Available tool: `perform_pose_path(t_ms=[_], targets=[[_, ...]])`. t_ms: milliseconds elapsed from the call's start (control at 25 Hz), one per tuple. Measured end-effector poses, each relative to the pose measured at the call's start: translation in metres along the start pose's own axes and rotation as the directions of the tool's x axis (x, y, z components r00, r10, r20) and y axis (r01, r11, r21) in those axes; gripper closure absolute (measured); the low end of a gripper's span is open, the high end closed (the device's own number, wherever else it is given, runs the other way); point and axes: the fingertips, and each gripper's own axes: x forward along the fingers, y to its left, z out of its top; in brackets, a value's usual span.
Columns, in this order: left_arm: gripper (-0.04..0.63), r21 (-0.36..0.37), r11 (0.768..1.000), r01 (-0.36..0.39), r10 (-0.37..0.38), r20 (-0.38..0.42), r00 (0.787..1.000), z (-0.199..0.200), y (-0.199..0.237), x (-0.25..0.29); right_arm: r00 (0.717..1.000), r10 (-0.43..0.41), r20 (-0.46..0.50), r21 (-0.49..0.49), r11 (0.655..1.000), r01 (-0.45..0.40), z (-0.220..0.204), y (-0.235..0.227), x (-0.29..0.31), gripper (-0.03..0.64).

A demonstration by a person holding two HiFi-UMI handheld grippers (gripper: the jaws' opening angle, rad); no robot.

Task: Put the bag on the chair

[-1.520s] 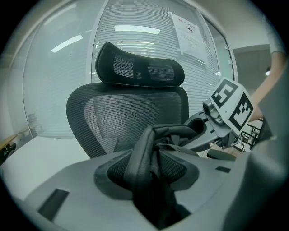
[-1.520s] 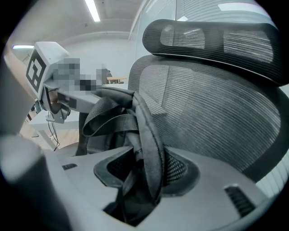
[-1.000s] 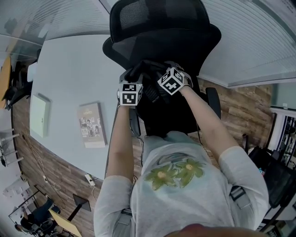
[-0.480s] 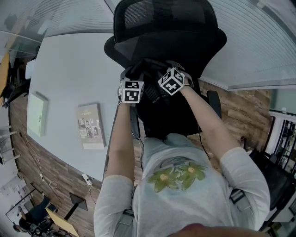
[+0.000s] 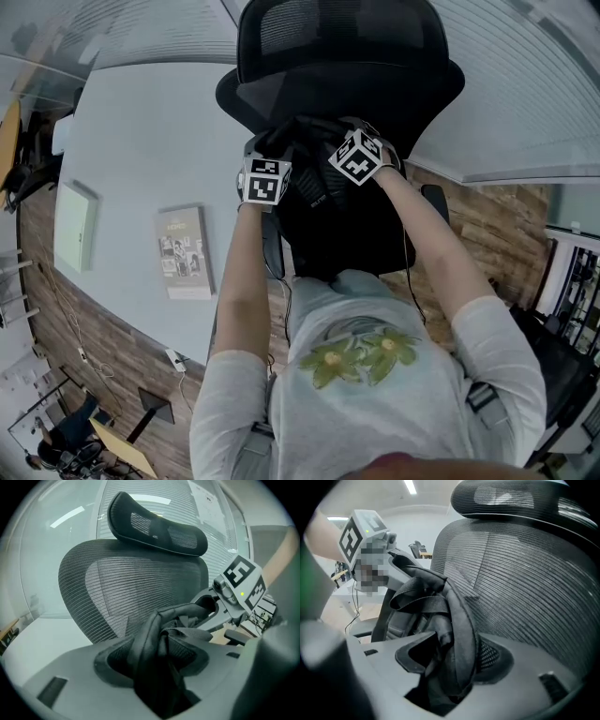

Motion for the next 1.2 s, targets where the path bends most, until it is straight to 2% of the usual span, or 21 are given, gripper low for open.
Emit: perform_pose_path(t_ms=[240,480,680,880,1120,1200], targets=[[0.302,0.004,1.000,0.018,-0.018,0.005,1.000,0.007,-0.001,-0.010,1.000,0.014,-0.015,0.004,1.000,-0.014,0.004,-0.004,-0.016,0.339],[0.295,0.031,0.999,0.020,-0.021,0.041,0.999,0.030,0.002,-0.028,0.995,-0.021,0.100,0.073,0.997,0.014,0.028,-0.019,-0.049,0.327],[0.295,0.060,0.998,0.006,-0.008,0.041,0.999,0.035,-0.001,-0.040,0.987,-0.023,0.158,0.104,0.995,0.006,0.036,-0.020,-0.067,0.327],[0.295,-0.024,1.000,-0.007,0.010,0.118,0.993,0.043,-0.006,-0.064,0.976,-0.031,0.217,0.135,0.991,0.002,0.043,-0.015,-0.093,0.328],[0.296,-0.053,0.997,-0.048,0.056,0.163,0.985,0.054,-0.011,-0.085,0.961,-0.054,0.270,0.216,0.976,-0.006,0.045,-0.014,-0.116,0.431],[0.320,-0.084,0.995,-0.049,0.064,0.182,0.981,0.058,-0.014,-0.091,0.953,-0.069,0.297,0.256,0.967,-0.009,0.049,-0.014,-0.126,0.453]])
